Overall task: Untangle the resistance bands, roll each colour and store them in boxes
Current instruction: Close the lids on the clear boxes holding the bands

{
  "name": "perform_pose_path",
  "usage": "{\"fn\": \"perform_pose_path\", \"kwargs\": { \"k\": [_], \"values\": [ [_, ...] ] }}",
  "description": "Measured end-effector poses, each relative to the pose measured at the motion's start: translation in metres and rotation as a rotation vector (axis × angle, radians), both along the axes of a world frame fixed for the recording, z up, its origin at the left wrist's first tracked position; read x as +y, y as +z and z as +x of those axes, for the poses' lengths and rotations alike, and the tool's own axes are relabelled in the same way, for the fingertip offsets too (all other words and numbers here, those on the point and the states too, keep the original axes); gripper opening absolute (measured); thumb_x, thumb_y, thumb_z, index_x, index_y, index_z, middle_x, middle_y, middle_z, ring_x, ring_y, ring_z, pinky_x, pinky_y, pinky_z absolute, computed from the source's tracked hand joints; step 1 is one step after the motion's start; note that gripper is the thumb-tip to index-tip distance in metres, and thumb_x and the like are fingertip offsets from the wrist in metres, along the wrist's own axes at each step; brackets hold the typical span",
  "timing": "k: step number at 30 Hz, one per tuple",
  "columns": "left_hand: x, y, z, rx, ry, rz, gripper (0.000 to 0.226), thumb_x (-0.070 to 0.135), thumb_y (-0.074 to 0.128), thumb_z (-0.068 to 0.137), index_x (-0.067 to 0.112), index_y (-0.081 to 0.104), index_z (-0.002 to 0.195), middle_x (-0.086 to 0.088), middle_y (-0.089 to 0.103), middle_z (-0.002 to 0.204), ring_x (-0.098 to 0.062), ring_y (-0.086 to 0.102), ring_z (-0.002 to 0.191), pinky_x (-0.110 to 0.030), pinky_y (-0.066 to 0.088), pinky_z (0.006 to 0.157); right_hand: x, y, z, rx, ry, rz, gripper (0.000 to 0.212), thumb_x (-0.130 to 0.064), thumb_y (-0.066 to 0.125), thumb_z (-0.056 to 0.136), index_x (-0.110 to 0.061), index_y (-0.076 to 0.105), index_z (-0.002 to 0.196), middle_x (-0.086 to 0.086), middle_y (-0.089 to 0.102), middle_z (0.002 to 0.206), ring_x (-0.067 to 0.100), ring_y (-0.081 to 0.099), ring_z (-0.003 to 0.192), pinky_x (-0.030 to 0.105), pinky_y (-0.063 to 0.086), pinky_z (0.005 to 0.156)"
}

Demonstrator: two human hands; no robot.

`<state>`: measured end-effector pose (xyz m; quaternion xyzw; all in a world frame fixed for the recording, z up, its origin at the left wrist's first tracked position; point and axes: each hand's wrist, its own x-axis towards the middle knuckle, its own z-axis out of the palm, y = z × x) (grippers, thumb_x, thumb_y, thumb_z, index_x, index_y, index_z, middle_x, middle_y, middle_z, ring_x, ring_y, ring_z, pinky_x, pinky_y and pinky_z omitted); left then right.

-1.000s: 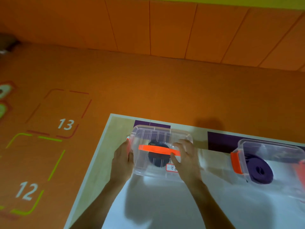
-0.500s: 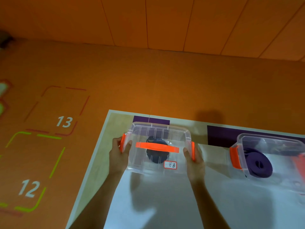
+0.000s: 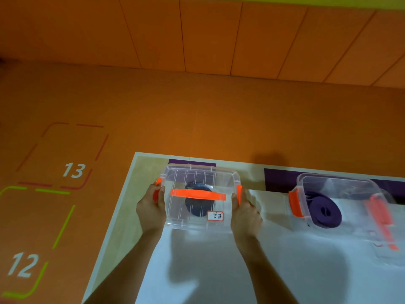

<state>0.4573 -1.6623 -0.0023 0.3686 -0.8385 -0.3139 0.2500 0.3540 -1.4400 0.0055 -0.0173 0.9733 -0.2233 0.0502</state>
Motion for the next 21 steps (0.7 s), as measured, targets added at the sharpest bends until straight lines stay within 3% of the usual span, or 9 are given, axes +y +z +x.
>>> {"fn": "perform_pose_path", "kwargs": {
  "k": [4,7,10,12,15,18,21],
  "values": [
    [-0.002,0.010,0.003,-0.062,-0.052,-0.033,0.016,0.023,0.067,0.104,0.008,0.071,0.107,-0.008,0.074,0.085,-0.029,0.072,0.074,-0.034,0.060,0.069,-0.003,0.009,0.000,-0.071,0.081,0.143,0.055,-0.046,0.032,0.112,-0.018,0.030,0.159,0.010,0.069,0.128,0.026,0.073,0.106,0.038,0.062,0.084],
    [-0.011,0.024,0.008,-0.232,-0.178,-0.163,0.022,0.025,0.067,0.103,0.007,0.069,0.116,-0.013,0.075,0.099,-0.031,0.074,0.087,-0.046,0.065,0.081,0.006,0.025,0.009,-0.118,0.168,0.154,0.060,-0.048,0.034,0.111,-0.025,0.018,0.164,0.010,0.059,0.143,0.028,0.068,0.118,0.040,0.060,0.091],
    [-0.007,0.045,0.023,-0.488,-0.278,-0.406,0.049,0.036,0.061,0.106,0.015,0.054,0.149,-0.014,0.065,0.142,-0.035,0.062,0.131,-0.049,0.054,0.104,0.026,0.050,0.031,-0.001,0.210,0.264,0.052,-0.052,0.037,0.109,-0.028,0.037,0.155,0.005,0.060,0.139,0.022,0.069,0.111,0.034,0.060,0.088],
    [0.006,0.062,0.036,-0.552,-0.340,-0.482,0.050,0.038,0.056,0.106,0.020,0.049,0.153,-0.010,0.058,0.149,-0.033,0.054,0.139,-0.048,0.051,0.106,0.041,0.066,0.051,0.045,0.247,0.315,0.044,-0.052,0.041,0.108,-0.027,0.051,0.142,0.000,0.063,0.133,0.018,0.068,0.107,0.033,0.059,0.088],
    [0.039,0.085,0.060,-0.487,-0.433,-0.521,0.040,0.029,0.065,0.101,0.017,0.063,0.139,-0.009,0.070,0.129,-0.033,0.066,0.120,-0.046,0.058,0.092,0.065,0.084,0.084,0.056,0.262,0.315,0.037,-0.049,0.048,0.107,-0.026,0.060,0.133,-0.002,0.066,0.127,0.017,0.070,0.105,0.032,0.059,0.088],
    [0.073,0.097,0.083,-0.484,-0.542,-0.507,0.036,0.026,0.061,0.101,0.017,0.066,0.135,-0.007,0.071,0.130,-0.031,0.067,0.117,-0.044,0.055,0.089,0.092,0.097,0.117,0.090,0.230,0.319,0.031,-0.046,0.052,0.105,-0.028,0.066,0.126,-0.004,0.068,0.124,0.016,0.071,0.104,0.031,0.060,0.086],
    [0.105,0.102,0.107,-0.437,-0.644,-0.469,0.027,0.018,0.079,0.087,0.012,0.077,0.114,-0.010,0.076,0.110,-0.035,0.071,0.097,-0.045,0.057,0.074,0.121,0.102,0.149,0.095,0.201,0.339,0.027,-0.045,0.054,0.105,-0.029,0.070,0.120,-0.006,0.070,0.122,0.014,0.072,0.100,0.030,0.060,0.084]
  ]
}}
